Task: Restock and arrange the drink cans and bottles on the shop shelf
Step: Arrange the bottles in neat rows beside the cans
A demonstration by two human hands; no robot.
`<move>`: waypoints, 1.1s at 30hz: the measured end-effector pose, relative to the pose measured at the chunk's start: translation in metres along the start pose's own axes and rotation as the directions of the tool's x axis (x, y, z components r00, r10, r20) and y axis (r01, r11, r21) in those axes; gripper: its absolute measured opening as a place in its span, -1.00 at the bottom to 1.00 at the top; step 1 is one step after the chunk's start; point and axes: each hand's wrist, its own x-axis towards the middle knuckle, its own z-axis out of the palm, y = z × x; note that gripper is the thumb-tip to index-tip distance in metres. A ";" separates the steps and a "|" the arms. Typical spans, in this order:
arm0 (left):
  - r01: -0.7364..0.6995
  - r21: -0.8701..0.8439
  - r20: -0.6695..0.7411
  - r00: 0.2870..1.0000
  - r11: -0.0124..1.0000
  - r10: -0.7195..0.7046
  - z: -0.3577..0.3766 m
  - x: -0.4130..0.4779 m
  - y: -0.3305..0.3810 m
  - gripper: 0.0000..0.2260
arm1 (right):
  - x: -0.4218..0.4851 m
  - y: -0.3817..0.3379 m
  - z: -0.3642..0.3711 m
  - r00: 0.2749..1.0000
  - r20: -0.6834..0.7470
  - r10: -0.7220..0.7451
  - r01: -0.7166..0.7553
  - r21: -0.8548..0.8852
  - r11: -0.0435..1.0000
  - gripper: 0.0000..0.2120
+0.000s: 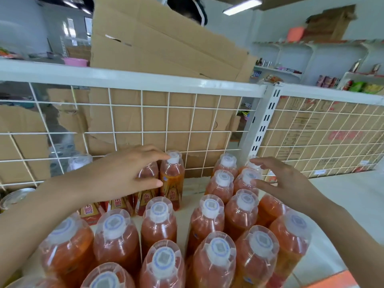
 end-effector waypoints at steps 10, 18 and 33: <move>0.190 0.137 0.030 0.980 0.972 -0.196 0.037 0.016 -0.009 -0.49 | 0.003 0.043 -0.006 0.996 -0.017 -0.092 0.093 0.109 0.990 -0.44; 0.318 0.203 -0.007 0.946 0.926 -0.324 0.066 0.068 0.016 -0.44 | 0.035 0.108 -0.002 0.977 0.002 -0.211 0.205 0.225 0.952 -0.52; 0.313 0.121 0.127 0.936 0.942 -0.327 0.061 0.161 0.106 -0.53 | 0.082 0.127 0.041 0.926 0.203 -0.319 0.244 0.322 0.915 -0.24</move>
